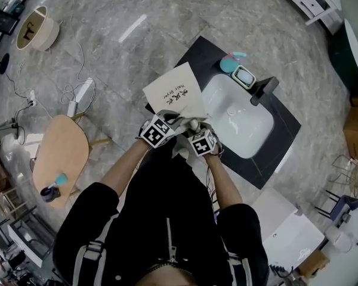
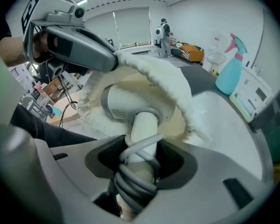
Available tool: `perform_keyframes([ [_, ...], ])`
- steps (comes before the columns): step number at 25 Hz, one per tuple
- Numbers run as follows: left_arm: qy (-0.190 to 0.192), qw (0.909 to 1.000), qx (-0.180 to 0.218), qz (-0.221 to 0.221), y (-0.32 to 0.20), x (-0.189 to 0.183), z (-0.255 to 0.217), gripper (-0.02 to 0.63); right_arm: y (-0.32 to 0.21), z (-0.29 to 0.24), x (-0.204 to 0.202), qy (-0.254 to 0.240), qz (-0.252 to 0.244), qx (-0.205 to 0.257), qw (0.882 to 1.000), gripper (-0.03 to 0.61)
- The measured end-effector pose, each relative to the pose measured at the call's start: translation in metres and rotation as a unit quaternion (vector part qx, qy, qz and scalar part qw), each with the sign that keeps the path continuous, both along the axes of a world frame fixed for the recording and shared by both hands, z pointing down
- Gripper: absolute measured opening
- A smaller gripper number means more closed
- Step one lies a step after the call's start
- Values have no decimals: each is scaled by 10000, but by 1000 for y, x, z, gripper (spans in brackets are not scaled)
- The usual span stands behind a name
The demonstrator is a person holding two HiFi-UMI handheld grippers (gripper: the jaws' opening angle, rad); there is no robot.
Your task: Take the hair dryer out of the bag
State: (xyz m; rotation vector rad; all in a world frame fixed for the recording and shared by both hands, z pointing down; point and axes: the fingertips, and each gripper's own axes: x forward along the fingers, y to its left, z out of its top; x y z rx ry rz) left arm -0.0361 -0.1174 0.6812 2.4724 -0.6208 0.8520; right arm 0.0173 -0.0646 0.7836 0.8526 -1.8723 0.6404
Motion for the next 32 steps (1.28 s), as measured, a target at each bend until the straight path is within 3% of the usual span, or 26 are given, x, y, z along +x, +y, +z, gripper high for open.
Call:
perform_keyframes([
  [32, -182, 9998, -16, -20, 3, 10, 4, 51, 49, -18, 42, -203, 202, 94, 9995, 221],
])
